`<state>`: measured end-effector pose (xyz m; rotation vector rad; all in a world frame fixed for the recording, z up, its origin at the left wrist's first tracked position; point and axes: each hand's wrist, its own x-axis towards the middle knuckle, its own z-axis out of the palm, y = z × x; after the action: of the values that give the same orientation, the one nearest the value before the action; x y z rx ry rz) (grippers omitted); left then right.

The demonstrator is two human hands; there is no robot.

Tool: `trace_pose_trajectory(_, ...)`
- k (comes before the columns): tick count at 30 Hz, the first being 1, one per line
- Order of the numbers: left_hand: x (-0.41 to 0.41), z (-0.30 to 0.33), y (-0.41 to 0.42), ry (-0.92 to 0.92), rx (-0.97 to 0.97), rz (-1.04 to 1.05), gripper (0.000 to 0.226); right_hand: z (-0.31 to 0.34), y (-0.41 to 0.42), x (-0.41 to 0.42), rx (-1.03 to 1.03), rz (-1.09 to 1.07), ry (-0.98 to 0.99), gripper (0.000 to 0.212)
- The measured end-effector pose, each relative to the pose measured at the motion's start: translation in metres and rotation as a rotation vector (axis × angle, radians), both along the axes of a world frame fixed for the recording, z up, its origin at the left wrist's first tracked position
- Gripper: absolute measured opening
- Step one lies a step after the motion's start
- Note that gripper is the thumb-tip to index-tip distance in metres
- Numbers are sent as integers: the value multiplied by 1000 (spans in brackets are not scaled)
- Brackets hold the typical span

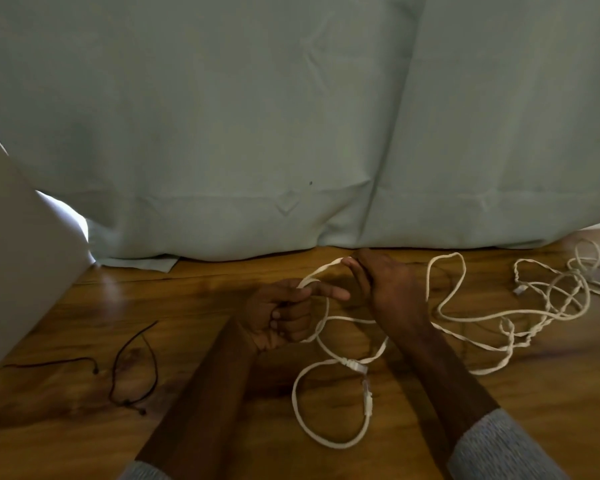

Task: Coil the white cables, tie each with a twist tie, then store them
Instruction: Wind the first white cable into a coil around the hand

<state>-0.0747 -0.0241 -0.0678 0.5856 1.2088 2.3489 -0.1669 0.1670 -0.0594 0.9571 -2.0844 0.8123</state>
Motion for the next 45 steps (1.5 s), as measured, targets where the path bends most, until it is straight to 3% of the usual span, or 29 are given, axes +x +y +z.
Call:
trace_pose_trajectory(9, -2, -13, -2, -18, -217, 355, 31, 4, 11, -3, 28, -45, -75, 28)
trace_pose_trajectory(13, -2, -10, 4, 21, -152, 334, 35, 6, 1, 7, 241, -183, -145, 26)
trace_pose_trajectory(15, -3, -7, 5, 25, -94, 258, 33, 7, -4, 14, 315, -90, -115, 56)
trace_pose_trajectory(17, -4, -3, 4, 34, -54, 178, 32, 10, -8, 24, 286, 172, -80, 65)
trace_pose_trajectory(20, -3, -3, 1, 13, -87, 152, 33, 13, -13, 33, 250, 418, -96, 43)
trace_pose_trajectory(28, 1, -11, -2, -6, -227, 199, 34, 16, 1, 16, 250, 489, -147, 27)
trace_pose_trajectory(40, 1, -13, 1, 131, -22, 162, 25, 9, -6, 18, -61, 307, -90, 18)
trace_pose_trajectory(45, 1, 1, 4, 181, 144, 184, 51, 10, -9, 18, 75, 297, -266, 25)
